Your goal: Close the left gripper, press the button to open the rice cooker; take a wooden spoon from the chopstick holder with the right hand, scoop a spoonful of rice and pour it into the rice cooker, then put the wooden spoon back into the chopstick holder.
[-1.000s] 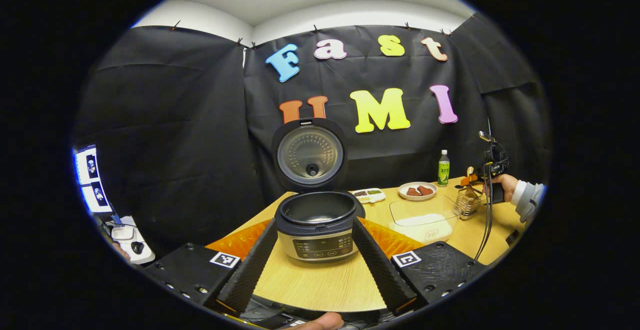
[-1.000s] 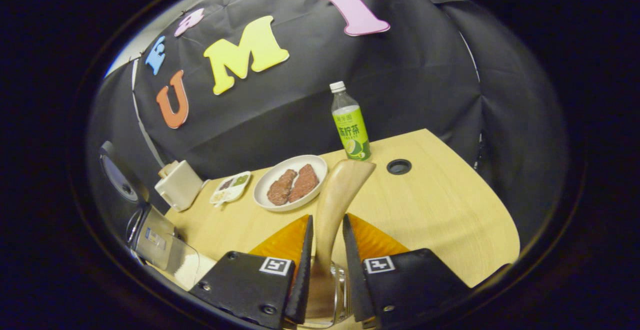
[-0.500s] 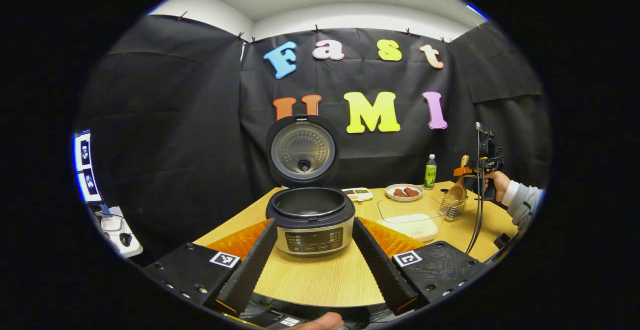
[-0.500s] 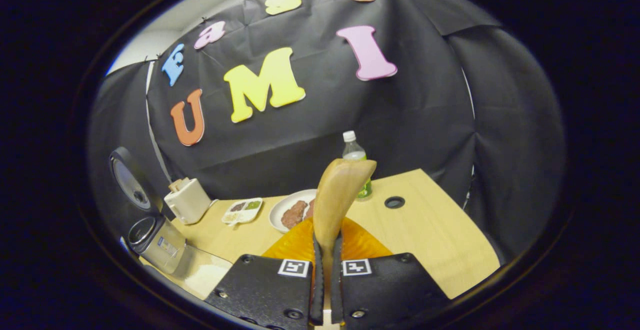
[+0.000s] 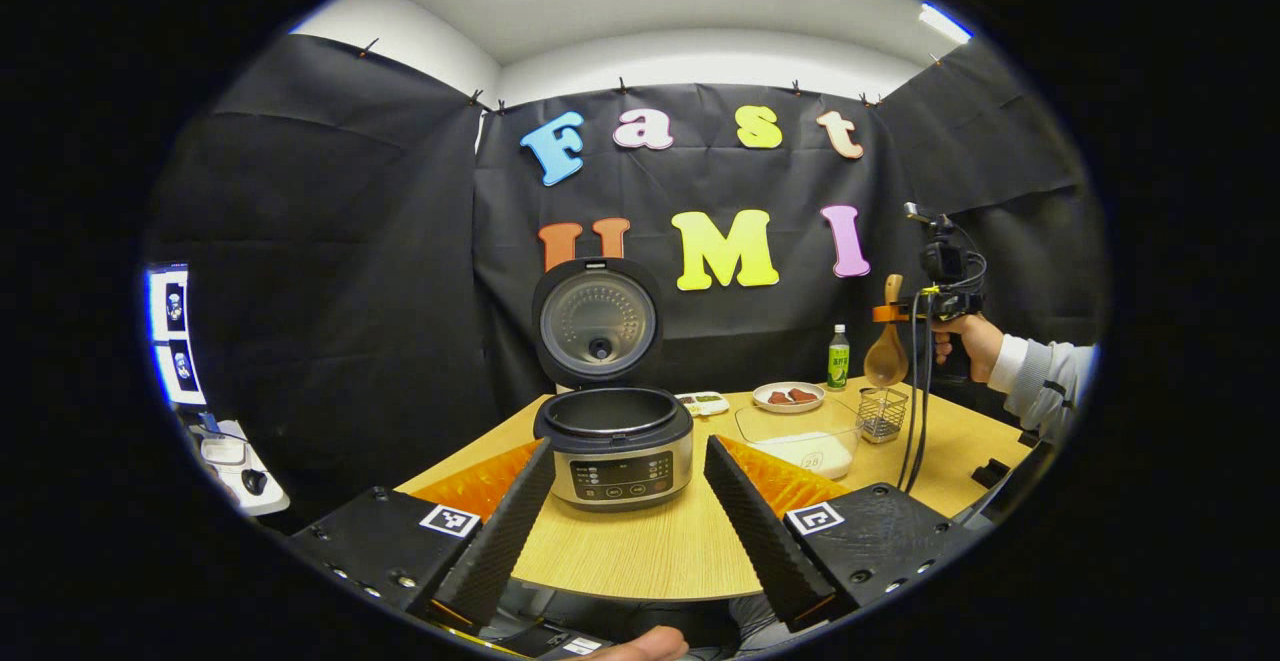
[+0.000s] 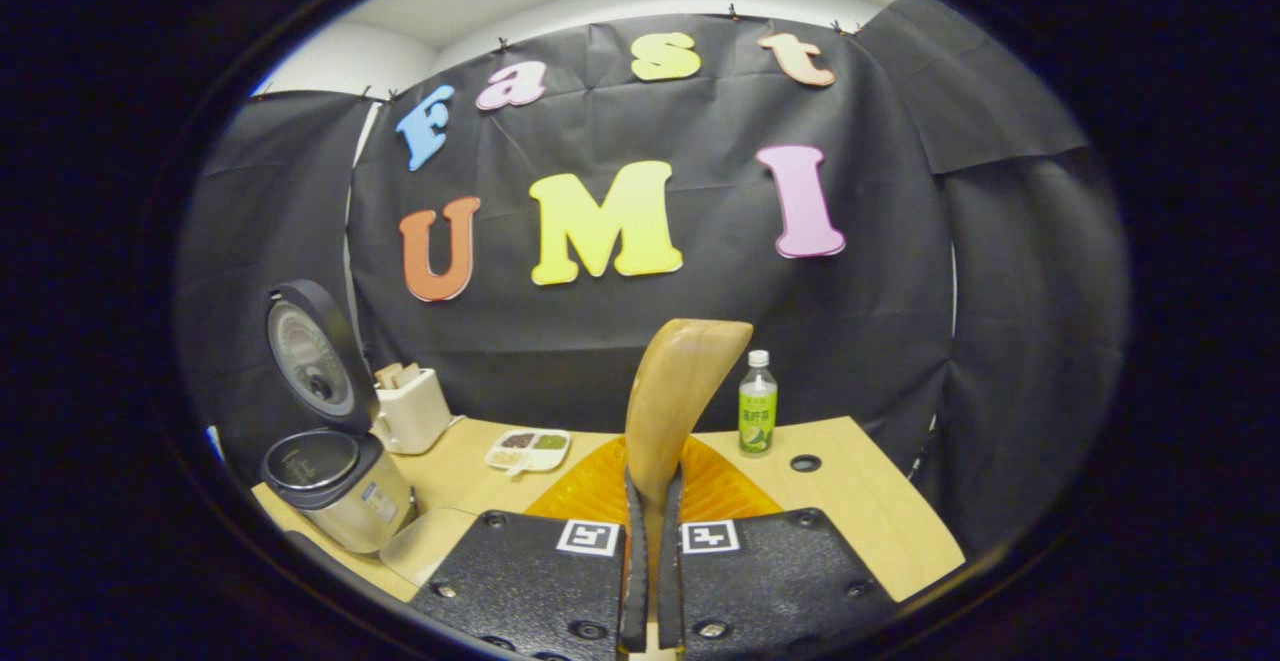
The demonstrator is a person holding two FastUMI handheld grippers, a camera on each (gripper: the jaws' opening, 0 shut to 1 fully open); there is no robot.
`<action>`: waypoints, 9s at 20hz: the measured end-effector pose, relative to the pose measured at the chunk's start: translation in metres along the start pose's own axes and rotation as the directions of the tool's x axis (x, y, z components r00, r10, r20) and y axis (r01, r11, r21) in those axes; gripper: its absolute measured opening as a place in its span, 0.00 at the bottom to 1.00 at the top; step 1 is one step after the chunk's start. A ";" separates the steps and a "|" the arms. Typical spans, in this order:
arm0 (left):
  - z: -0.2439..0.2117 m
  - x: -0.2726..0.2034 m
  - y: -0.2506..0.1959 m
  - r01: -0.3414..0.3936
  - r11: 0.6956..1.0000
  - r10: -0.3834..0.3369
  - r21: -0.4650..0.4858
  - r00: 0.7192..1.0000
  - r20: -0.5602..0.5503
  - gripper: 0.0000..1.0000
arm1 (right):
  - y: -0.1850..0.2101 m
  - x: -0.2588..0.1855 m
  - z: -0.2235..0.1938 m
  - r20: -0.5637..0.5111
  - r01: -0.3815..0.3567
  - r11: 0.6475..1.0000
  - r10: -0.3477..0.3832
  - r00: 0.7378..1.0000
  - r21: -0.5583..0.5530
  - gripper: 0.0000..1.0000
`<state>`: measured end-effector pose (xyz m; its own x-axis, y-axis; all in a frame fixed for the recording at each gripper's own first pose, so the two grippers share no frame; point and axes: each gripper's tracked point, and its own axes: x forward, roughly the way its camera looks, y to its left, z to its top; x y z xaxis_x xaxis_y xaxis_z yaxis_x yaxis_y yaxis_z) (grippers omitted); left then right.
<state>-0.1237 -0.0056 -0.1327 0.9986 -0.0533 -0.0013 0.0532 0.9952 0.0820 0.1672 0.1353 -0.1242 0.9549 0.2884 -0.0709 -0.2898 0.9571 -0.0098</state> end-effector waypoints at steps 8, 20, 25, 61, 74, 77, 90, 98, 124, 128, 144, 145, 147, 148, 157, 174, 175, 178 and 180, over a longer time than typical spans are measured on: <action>-0.010 -0.008 0.012 -0.001 1.000 0.000 -0.015 1.000 -0.023 0.96 | 0.069 0.023 -0.068 -0.073 -0.041 0.999 0.038 0.997 -0.035 0.10; -0.016 -0.010 0.023 0.010 0.997 -0.013 -0.078 1.000 -0.028 0.96 | 0.080 0.035 -0.128 -0.077 0.028 0.966 -0.049 0.996 -0.258 0.09; -0.016 -0.008 0.023 0.006 0.998 -0.007 -0.058 1.000 -0.027 0.96 | 0.105 0.019 -0.167 -0.212 -0.044 0.996 0.028 0.977 -0.072 0.10; -0.014 0.002 0.015 -0.001 0.996 -0.005 -0.088 0.998 -0.068 0.94 | 0.049 0.021 -0.074 0.158 -0.158 -0.029 0.330 0.931 0.987 0.08; -0.015 -0.015 0.038 -0.027 0.996 0.022 -0.082 0.998 -0.061 0.94 | 0.178 0.041 -0.038 0.020 -0.148 0.251 0.450 0.893 0.957 0.08; -0.016 -0.020 0.046 -0.033 0.997 0.030 -0.067 0.998 -0.053 0.94 | 0.209 0.047 -0.010 -0.005 -0.186 0.379 0.450 0.893 0.907 0.08; 0.023 -0.044 0.082 -0.070 0.997 0.070 -0.009 0.997 0.019 0.94 | 0.348 0.053 0.039 -0.009 -0.364 0.787 0.425 0.905 0.498 0.08; 0.023 -0.052 0.092 -0.098 0.995 0.099 -0.036 0.994 0.040 0.94 | 0.376 0.049 0.033 -0.022 -0.361 0.904 0.375 0.927 0.228 0.08; -0.003 -0.044 0.089 -0.118 0.988 0.114 -0.095 0.992 -0.044 0.94 | 0.384 0.004 0.033 0.085 -0.300 0.875 0.356 0.931 -0.380 0.09; 0.000 -0.042 0.075 -0.111 0.991 0.107 -0.079 0.993 -0.043 0.94 | 0.330 0.016 0.045 0.068 -0.262 0.926 0.290 0.955 -0.272 0.08; 0.014 -0.024 0.021 -0.061 0.997 0.060 -0.047 0.998 -0.021 0.94 | 0.046 0.031 0.087 0.081 0.051 0.994 -0.043 0.996 -0.101 0.09; 0.017 -0.023 0.018 -0.057 0.997 0.056 -0.045 0.998 -0.016 0.94 | 0.034 0.031 0.085 0.078 0.064 0.993 -0.057 0.995 -0.100 0.09; 0.019 -0.023 0.014 -0.047 0.998 0.046 -0.042 0.999 -0.010 0.94 | 0.015 0.034 0.074 0.061 0.078 0.992 -0.072 0.996 -0.099 0.10; 0.018 -0.023 0.012 -0.045 0.998 0.044 -0.040 0.999 -0.011 0.94 | 0.005 0.033 0.067 0.046 0.082 0.992 -0.078 0.996 -0.094 0.10; 0.023 -0.020 -0.002 0.002 0.999 -0.002 -0.038 1.000 0.006 0.94 | -0.073 0.035 -0.008 -0.105 0.164 0.986 -0.167 0.980 -0.033 0.12; 0.050 0.068 -0.038 0.142 0.970 -0.144 -0.198 0.990 0.006 0.94 | -0.122 0.036 -0.034 -0.140 0.226 0.973 -0.218 0.966 0.039 0.89; 0.049 0.075 -0.033 0.130 0.971 -0.134 -0.199 0.991 -0.007 0.94 | -0.121 0.030 -0.031 -0.138 0.231 0.972 -0.223 0.965 0.041 0.87; 0.052 0.100 -0.025 0.100 0.980 -0.107 -0.171 0.994 -0.032 0.94 | -0.114 0.008 -0.014 -0.118 0.239 0.970 -0.231 0.966 0.053 1.00; 0.059 0.117 -0.010 0.056 0.989 -0.063 -0.136 0.997 -0.045 0.94 | -0.106 -0.010 -0.006 -0.112 0.208 0.974 -0.199 0.974 0.084 1.00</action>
<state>-0.0071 -0.0268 -0.0749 0.9923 -0.1122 -0.0518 0.1093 0.9925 -0.0544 0.1877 0.0309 -0.1280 0.9800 0.0873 -0.1786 -0.0778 0.9952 0.0598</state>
